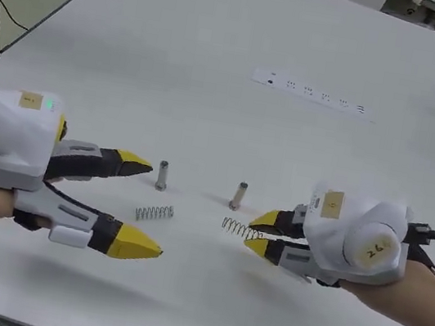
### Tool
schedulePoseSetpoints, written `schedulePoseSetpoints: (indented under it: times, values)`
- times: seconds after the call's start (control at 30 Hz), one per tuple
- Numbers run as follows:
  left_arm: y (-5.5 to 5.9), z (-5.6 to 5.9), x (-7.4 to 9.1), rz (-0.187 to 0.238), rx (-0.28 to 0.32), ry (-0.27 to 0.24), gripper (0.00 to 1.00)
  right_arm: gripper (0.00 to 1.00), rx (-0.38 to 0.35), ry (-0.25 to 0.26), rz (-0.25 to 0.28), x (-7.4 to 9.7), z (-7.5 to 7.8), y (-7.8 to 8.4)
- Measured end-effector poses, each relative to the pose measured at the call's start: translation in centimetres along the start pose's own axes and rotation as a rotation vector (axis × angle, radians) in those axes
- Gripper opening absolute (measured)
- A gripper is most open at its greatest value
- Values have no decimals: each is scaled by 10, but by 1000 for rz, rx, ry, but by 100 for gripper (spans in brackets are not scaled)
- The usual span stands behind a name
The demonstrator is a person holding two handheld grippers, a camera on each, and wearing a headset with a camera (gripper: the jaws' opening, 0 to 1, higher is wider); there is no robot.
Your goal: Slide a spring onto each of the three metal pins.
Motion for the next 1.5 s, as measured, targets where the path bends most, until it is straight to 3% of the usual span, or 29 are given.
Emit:
schedulePoseSetpoints:
  times: [0.53,0.73,1.23,1.5]
  values:
    - [-3,14,-46,-47,-62,122,45,8,8,-18,18,7,-4,-14]
    - [-1,18,-58,-66,-84,150,27,8,8,-21,30,9,-7,-19]
    - [-3,24,-71,-39,-32,170,18,8,42,-15,38,14,-8,-26]
    - [-4,25,-75,-32,-33,169,11,8,61,-18,32,16,-9,-26]
Point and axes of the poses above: the centre of the closed fingertips' face, and the gripper's own axes: x roughly backward along the fingers, z roughly to its right, y roughly out of its underside, the point moved 6 cm from there along x, roughly backward along the fingers, and after that the axes turned 10 degrees about x, right-handed, at the moved point
